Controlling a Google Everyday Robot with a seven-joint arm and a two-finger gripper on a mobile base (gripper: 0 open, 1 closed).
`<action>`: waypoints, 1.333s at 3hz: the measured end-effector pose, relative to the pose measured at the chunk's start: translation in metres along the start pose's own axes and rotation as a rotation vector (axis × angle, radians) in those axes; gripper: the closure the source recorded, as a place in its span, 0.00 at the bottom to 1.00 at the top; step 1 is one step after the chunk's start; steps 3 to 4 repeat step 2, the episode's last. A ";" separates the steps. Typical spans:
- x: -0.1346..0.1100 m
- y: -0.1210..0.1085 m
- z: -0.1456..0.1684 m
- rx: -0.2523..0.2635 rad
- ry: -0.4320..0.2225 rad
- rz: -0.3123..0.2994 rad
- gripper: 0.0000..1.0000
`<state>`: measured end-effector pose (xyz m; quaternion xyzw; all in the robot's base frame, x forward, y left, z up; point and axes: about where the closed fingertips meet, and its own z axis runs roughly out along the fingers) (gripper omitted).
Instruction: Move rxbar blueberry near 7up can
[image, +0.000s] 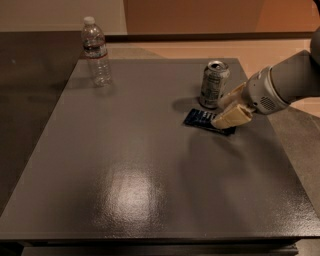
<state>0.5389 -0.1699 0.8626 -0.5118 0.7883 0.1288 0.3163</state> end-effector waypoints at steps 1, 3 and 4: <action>-0.001 0.001 0.000 -0.001 0.000 -0.003 0.00; -0.001 0.001 0.000 -0.001 0.000 -0.003 0.00; -0.001 0.001 0.000 -0.001 0.000 -0.003 0.00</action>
Offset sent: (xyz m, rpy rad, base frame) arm -0.0003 0.0014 0.0004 -0.0006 -0.0005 0.0025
